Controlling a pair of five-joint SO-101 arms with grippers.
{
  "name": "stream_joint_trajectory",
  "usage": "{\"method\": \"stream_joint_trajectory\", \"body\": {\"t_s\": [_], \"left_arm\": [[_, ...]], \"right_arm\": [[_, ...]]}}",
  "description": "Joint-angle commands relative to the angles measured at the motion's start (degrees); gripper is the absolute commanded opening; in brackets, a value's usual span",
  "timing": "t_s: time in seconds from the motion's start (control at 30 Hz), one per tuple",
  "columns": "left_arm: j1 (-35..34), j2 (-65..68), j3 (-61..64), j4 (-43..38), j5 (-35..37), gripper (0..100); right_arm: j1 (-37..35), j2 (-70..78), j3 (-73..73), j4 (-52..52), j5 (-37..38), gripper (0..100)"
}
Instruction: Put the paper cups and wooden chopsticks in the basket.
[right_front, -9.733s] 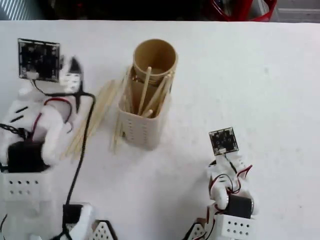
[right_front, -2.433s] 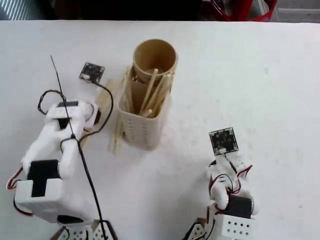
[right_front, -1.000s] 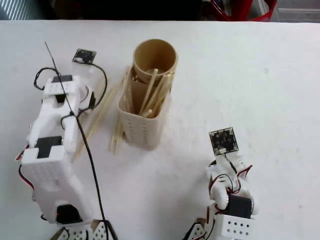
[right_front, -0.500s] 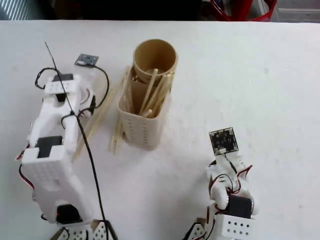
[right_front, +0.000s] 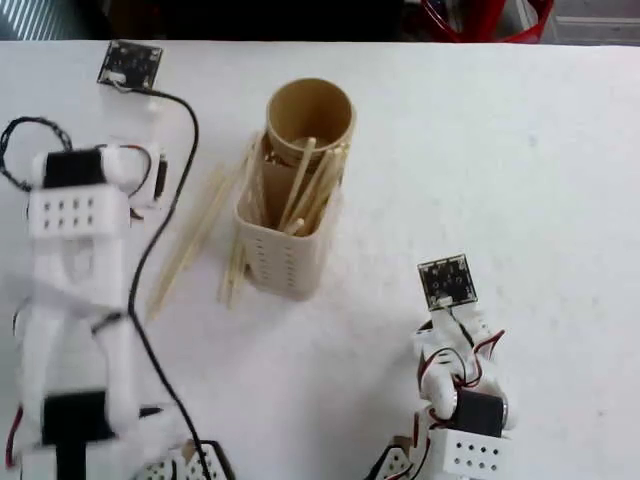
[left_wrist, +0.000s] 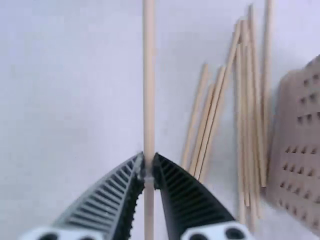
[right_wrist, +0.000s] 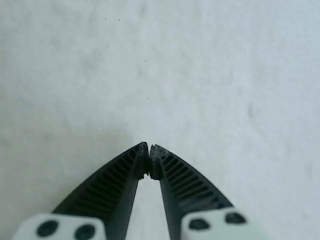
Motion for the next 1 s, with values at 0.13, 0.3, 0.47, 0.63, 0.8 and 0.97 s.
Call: {"method": "stream_joint_trajectory", "body": {"t_s": [0.13,0.3,0.47,0.63,0.8,0.97], "left_arm": [[18.24,-32.57,-0.26,-2.02,0.44,2],[31.6,-34.07,-6.15,-7.12,0.09,2],[38.29,-30.29,-7.47,-15.21,-0.09,2],[38.73,-26.68,-7.12,-19.43,-2.11,2],[38.81,-26.07,-3.69,-24.26,-2.02,2],[38.73,-25.98,-2.46,-24.44,-2.37,5]], "right_arm": [[0.13,-0.13,0.53,-0.66,-0.09,1.8],[0.13,-0.13,0.53,-0.66,-0.09,1.8],[0.13,-0.13,0.53,-0.66,-0.09,1.8],[0.13,-0.13,0.53,-0.66,-0.09,1.8],[0.13,-0.13,0.53,-0.66,-0.09,1.8],[0.13,-0.13,0.53,-0.66,-0.09,1.8]]}}
